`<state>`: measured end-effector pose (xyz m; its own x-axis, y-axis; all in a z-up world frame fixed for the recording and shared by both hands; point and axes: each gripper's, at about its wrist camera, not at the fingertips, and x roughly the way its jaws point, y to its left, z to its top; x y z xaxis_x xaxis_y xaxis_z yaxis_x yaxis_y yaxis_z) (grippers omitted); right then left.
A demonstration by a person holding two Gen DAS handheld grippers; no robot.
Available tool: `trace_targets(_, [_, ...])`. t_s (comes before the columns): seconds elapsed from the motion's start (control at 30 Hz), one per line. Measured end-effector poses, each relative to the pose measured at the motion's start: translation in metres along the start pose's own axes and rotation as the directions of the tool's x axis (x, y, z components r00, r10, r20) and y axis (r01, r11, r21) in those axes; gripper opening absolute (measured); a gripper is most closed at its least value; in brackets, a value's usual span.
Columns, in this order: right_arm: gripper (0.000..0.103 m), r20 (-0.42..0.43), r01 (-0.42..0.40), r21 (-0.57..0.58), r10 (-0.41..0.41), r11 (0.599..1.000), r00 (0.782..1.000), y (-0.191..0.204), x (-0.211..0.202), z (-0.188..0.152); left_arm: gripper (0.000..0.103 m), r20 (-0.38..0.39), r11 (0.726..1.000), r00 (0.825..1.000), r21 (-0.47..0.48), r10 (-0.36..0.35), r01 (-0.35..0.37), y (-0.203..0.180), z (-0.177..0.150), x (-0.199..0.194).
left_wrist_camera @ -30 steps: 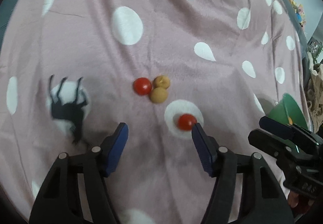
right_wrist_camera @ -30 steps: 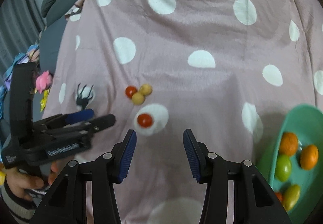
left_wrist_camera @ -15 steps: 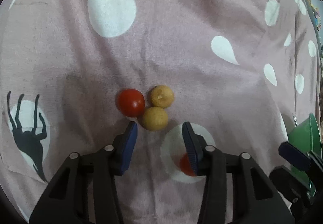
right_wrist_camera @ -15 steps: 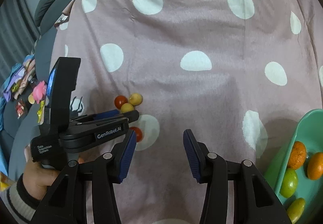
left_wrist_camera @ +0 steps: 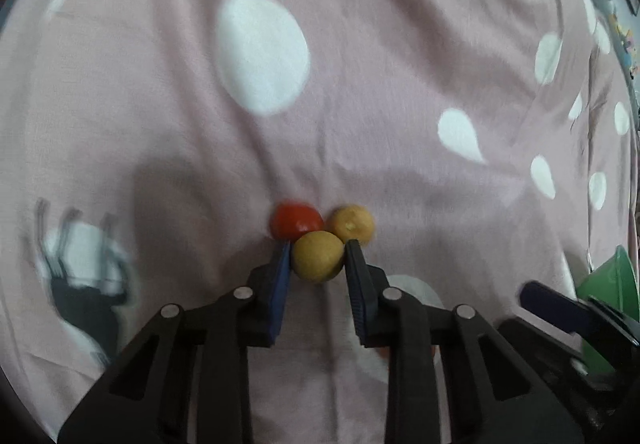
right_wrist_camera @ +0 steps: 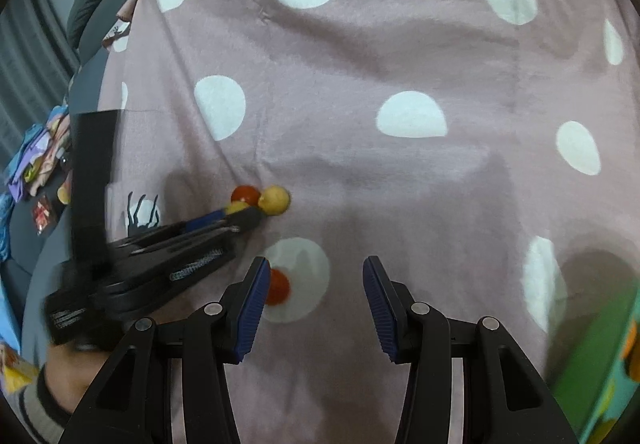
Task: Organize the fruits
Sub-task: 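Grasp a small yellow fruit with the left tool while the right tool grasps another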
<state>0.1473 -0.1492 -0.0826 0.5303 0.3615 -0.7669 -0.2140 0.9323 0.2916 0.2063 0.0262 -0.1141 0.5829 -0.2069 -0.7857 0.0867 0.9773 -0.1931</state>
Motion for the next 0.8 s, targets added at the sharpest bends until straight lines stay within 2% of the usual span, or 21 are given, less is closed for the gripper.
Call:
trace_targets(0.07, [0.049, -0.001, -0.007, -0.005, 0.007, 1.000, 1.000, 0.003, 0.006, 0.005, 0.027, 0.031, 1.000, 1.000, 0.004, 0.003, -0.003, 0.006, 0.004, -0.013])
trace_targets(0.3, [0.049, -0.052, -0.020, -0.073, 0.016, 0.997, 0.999, 0.027, 0.049, 0.024, 0.027, 0.043, 1.000, 0.999, -0.029, 0.008, -0.006, 0.028, 0.013, -0.023])
trace_targets(0.63, [0.048, -0.103, 0.046, -0.154, -0.063, 0.987, 0.993, 0.045, 0.090, 0.034, 0.027, 0.042, 0.999, 0.999, -0.031, 0.011, -0.010, 0.037, 0.006, -0.030])
trace_targets(0.67, [0.047, -0.095, 0.055, -0.166, -0.072, 0.985, 0.993, 0.047, 0.092, 0.034, 0.027, 0.043, 0.999, 0.999, -0.032, 0.012, -0.011, 0.038, 0.006, -0.031])
trace_targets(0.8, [0.030, -0.082, 0.081, -0.188, -0.098, 0.979, 0.992, 0.051, 0.097, 0.036, 0.027, 0.041, 0.999, 0.999, -0.032, 0.016, -0.015, 0.041, 0.004, -0.032])
